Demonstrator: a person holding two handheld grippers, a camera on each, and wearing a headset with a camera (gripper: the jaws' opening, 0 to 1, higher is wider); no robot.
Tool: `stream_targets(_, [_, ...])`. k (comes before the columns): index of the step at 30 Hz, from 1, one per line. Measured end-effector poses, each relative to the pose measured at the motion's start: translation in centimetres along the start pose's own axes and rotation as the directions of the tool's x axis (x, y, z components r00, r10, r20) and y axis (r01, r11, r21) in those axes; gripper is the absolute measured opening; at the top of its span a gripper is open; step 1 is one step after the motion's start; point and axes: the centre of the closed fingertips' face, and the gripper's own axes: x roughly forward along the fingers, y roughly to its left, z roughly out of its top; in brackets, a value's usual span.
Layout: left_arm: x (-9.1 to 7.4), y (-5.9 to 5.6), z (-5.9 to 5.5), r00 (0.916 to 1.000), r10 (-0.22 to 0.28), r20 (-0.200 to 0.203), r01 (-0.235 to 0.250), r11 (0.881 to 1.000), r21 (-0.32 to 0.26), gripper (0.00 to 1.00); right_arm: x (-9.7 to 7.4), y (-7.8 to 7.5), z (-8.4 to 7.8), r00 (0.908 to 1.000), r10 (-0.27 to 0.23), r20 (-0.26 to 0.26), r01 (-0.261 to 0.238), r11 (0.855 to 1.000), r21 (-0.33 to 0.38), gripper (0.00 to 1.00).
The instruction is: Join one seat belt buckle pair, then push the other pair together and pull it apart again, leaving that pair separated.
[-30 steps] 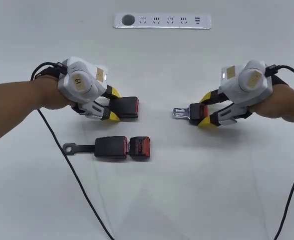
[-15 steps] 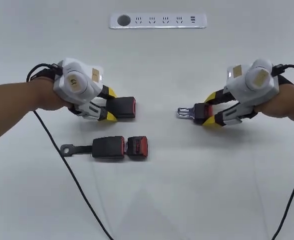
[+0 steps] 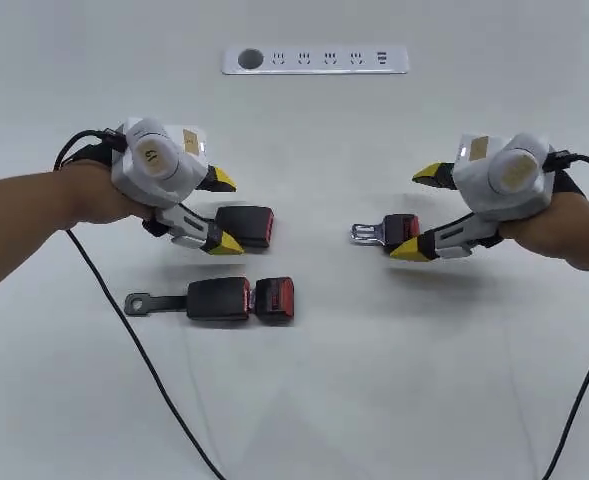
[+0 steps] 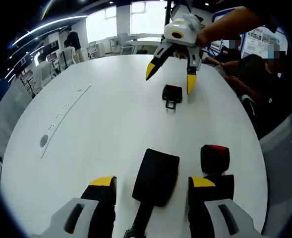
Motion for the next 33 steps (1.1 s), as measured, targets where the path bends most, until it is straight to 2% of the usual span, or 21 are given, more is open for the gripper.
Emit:
stream_targets(3, [-0.9,-0.5,0.3,0.9995,0.027,0.018,-0.027,0.999,-0.029,0.68,-0.6,0.3,0.9,0.9973,-0.048,0.055,0.046,0.998,0.039,0.74])
stream_targets(4, [-1.1,-0.6,0.4,0.9988,0.040,0.028,-0.039,0.998,-0.040,0.70,-0.7,0.5,1.0,0.9963,-0.059,0.062,0.055,0.997,0.061,0.76])
stream_targets(6, [-1.8,-0.7,0.5,0.9959,0.077,0.047,-0.072,0.993,-0.097,0.74,-1.1,0.8,1.0,0.9941,-0.091,0.059,0.088,0.995,0.055,0.77])
stream_targets(7, [-2.2,-0.9,0.6,0.9937,0.091,0.066,-0.080,0.985,-0.150,0.76,-1.3,1.2,1.2,0.9916,-0.109,0.071,0.104,0.992,0.066,0.77])
stream_targets(9, [-3.0,-0.8,0.9,0.9855,0.134,0.103,-0.113,0.975,-0.193,0.78,-1.6,1.6,1.7,0.9854,-0.139,0.098,0.131,0.987,0.091,0.79])
stream_targets(10, [-3.6,-0.8,1.0,0.9778,0.170,0.123,-0.138,0.963,-0.232,0.78,-1.9,2.0,2.0,0.9807,-0.157,0.117,0.144,0.983,0.114,0.79])
stream_targets(11, [-3.9,-1.0,0.9,0.9760,0.179,0.124,-0.141,0.954,-0.266,0.78,-2.1,2.2,2.1,0.9781,-0.168,0.124,0.152,0.980,0.129,0.79])
stream_targets(12, [-4.4,-1.2,0.7,0.9717,0.200,0.125,-0.152,0.936,-0.317,0.78,-2.5,2.3,2.2,0.9713,-0.198,0.131,0.179,0.973,0.144,0.80])
stream_targets(13, [-4.7,-1.4,0.5,0.9688,0.212,0.128,-0.158,0.927,-0.340,0.79,-2.7,2.4,2.3,0.9661,-0.219,0.137,0.197,0.968,0.155,0.82])
stream_targets(14, [-5.1,-1.5,0.6,0.9613,0.234,0.145,-0.171,0.921,-0.350,0.79,-2.9,2.5,2.5,0.9598,-0.236,0.152,0.211,0.964,0.163,0.84])
stream_targets(15, [-5.8,-1.5,0.9,0.9434,0.277,0.182,-0.196,0.909,-0.368,0.78,-3.2,2.5,2.8,0.9475,-0.266,0.178,0.234,0.955,0.183,0.86])
stream_targets(16, [-6.2,-1.7,1.0,0.9324,0.302,0.199,-0.211,0.901,-0.380,0.78,-3.5,2.4,2.9,0.9401,-0.287,0.184,0.250,0.947,0.203,0.87])
stream_targets(18, [-7.3,-2.0,0.6,0.9087,0.367,0.200,-0.256,0.867,-0.428,0.81,-3.9,2.8,3.1,0.9291,-0.318,0.189,0.271,0.933,0.238,0.89])
stream_targets(20, [-7.9,-2.5,0.2,0.9000,0.390,0.194,-0.263,0.842,-0.472,0.85,-4.2,2.9,3.3,0.9192,-0.344,0.193,0.290,0.921,0.259,0.92])
stream_targets(24, [-9.3,-3.3,-0.7,0.8632,0.463,0.201,-0.313,0.804,-0.506,0.92,-4.6,2.9,3.4,0.8962,-0.397,0.199,0.334,0.898,0.286,0.94])
stream_targets(25, [-9.7,-3.7,-0.8,0.8517,0.481,0.208,-0.320,0.792,-0.520,0.95,-4.8,2.7,3.3,0.8853,-0.421,0.197,0.361,0.890,0.279,0.94])
stream_targets(26, [-10.0,-3.9,-1.0,0.8441,0.494,0.208,-0.325,0.781,-0.534,0.96,-4.8,2.9,3.4,0.8847,-0.421,0.200,0.358,0.889,0.285,0.94])
stream_targets(27, [-10.5,-4.2,-1.3,0.8327,0.510,0.215,-0.328,0.768,-0.550,0.97,-5.0,3.3,3.5,0.8822,-0.423,0.208,0.352,0.885,0.304,0.94])
stream_targets(30, [-11.4,-5.1,-2.1,0.8166,0.536,0.214,-0.334,0.741,-0.582,1.00,-5.3,4.0,3.6,0.8746,-0.436,0.213,0.361,0.878,0.314,0.95])
stream_targets(31, [-11.8,-5.5,-2.3,0.8087,0.547,0.216,-0.338,0.733,-0.591,1.00,-5.3,4.2,3.5,0.8753,-0.436,0.209,0.361,0.877,0.318,0.95])
stream_targets(33, [-12.4,-6.2,-2.6,0.8006,0.557,0.221,-0.340,0.727,-0.597,1.00,-5.5,4.9,3.6,0.8711,-0.440,0.217,0.362,0.875,0.322,0.95])
